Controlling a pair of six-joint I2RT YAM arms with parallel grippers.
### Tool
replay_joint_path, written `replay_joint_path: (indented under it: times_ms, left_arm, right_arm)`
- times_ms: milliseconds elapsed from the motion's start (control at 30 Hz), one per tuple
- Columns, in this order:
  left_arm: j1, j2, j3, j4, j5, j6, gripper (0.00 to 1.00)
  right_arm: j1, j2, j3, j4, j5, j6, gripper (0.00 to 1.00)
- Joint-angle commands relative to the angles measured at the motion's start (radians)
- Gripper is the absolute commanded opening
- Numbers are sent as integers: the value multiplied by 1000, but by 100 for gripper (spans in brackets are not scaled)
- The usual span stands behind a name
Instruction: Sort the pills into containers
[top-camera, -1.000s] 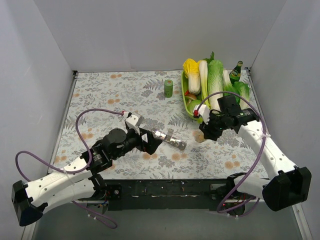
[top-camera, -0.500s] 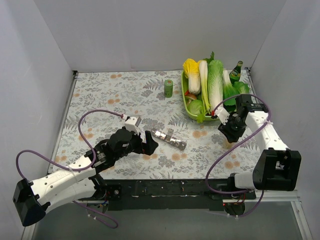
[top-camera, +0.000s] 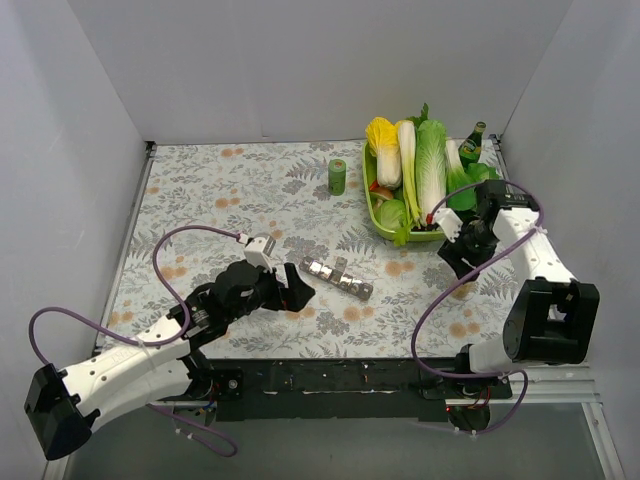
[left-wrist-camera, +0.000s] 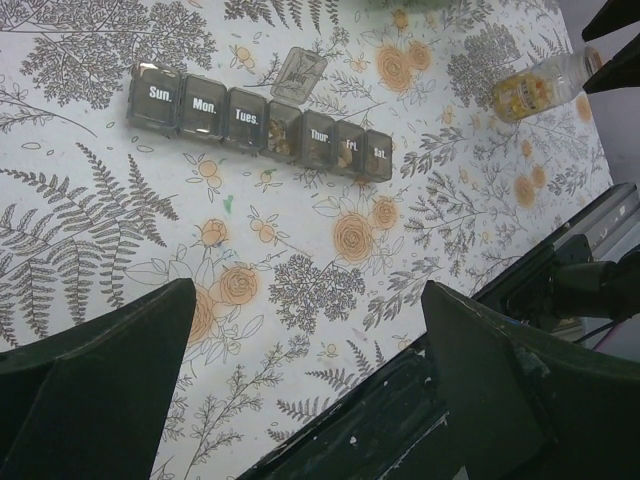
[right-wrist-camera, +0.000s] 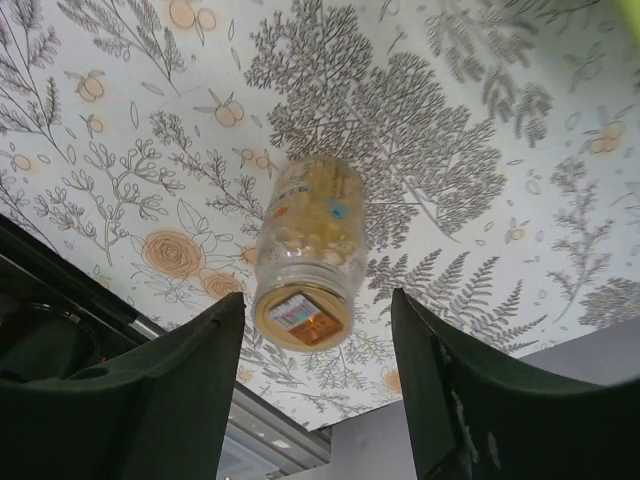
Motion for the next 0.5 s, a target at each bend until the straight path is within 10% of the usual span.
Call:
replay_joint_path:
  times_ms: [0,267,433,467]
  left_arm:
    - [46,10,-7,50,84,-45,98]
    - [181,83,2,134,241,-78,98]
    - [253,226,-14,262,366,-140,81]
    - [265,253,-14,304,417,-148,65]
  right_arm:
    - [-3,2,176,-119,-96,-73,70]
    - [112,33,349,-192,-349,-24,79]
    - [345,-33,112,120,-539,118,51]
    - [406,-39,66,206,-542,162,46]
